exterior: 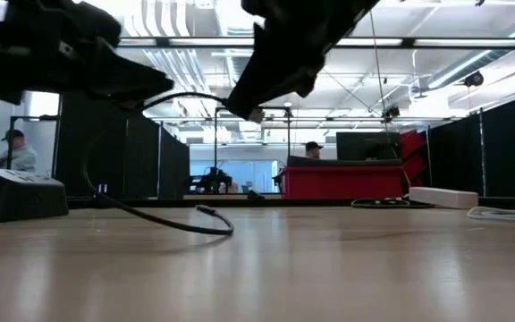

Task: Insert USB
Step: Insert the black charger cable into the top black outlet extension

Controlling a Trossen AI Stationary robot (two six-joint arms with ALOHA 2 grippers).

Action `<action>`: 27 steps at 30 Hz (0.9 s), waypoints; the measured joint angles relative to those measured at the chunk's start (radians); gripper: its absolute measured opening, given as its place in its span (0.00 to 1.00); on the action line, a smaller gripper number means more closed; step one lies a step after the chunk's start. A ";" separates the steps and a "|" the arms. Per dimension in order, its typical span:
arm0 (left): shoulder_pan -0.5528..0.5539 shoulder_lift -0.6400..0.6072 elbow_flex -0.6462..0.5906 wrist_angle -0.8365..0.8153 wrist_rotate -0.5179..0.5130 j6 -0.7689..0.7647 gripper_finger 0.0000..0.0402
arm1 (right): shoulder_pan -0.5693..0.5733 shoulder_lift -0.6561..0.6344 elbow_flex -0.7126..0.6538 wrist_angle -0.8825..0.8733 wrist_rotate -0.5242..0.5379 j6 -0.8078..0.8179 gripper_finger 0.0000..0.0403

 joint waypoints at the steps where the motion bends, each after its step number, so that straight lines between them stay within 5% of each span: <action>1: 0.000 0.029 0.020 -0.006 0.001 0.010 0.28 | -0.012 0.000 0.002 -0.001 -0.011 -0.023 0.04; 12: 0.001 0.146 0.169 -0.209 -0.061 0.152 0.32 | -0.083 -0.001 0.078 -0.168 -0.088 -0.251 0.04; 21: 0.001 0.173 0.238 -0.207 -0.061 0.216 0.28 | -0.099 -0.083 0.137 -0.191 -0.088 -0.551 0.04; 27: 0.003 0.242 0.324 -0.196 -0.060 0.281 0.28 | -0.139 -0.136 0.133 -0.125 -0.088 -0.612 0.04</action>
